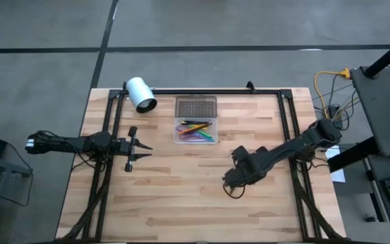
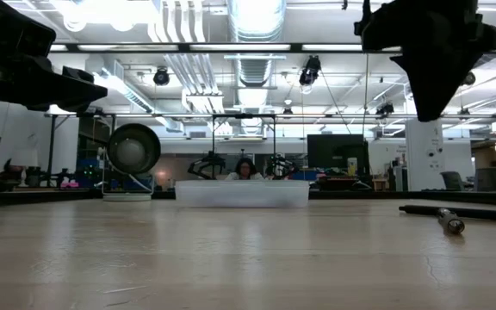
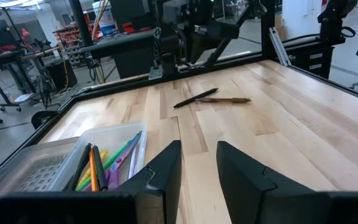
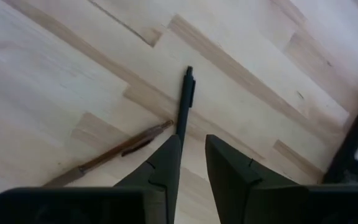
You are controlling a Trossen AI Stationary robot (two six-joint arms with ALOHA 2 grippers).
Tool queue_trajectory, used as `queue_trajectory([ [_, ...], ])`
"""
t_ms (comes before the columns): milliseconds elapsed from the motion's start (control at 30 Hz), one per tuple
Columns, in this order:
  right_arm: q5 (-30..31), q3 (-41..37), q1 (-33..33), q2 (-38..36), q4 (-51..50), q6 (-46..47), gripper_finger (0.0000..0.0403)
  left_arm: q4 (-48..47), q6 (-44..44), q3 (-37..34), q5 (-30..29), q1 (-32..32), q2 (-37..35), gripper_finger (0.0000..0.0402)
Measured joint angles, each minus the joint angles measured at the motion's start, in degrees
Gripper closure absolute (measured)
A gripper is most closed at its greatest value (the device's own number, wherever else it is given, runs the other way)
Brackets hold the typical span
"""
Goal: Pick & place school supplies into a supply box
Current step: Put the black pen into the supply box
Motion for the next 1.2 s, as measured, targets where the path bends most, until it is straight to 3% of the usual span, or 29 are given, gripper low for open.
queue_trajectory([
  [367, -0.5, -11.5, -0.3, -9.7, 10.3, 0.4, 0.0318, 0.0, 0.0, 0.0, 0.0, 0.0, 0.0, 0.0315],
  [700, -0.9, -19.9, -0.2, -16.2, 11.6, 3.9, 0.0322, 0.0, 0.0, 0.0, 0.0, 0.0, 0.0, 0.0315],
  [1200, -0.9, -16.9, -0.2, -16.6, 13.1, 3.4, 0.0331, 0.0, 0.0, 0.0, 0.0, 0.0, 0.0, 0.0315],
])
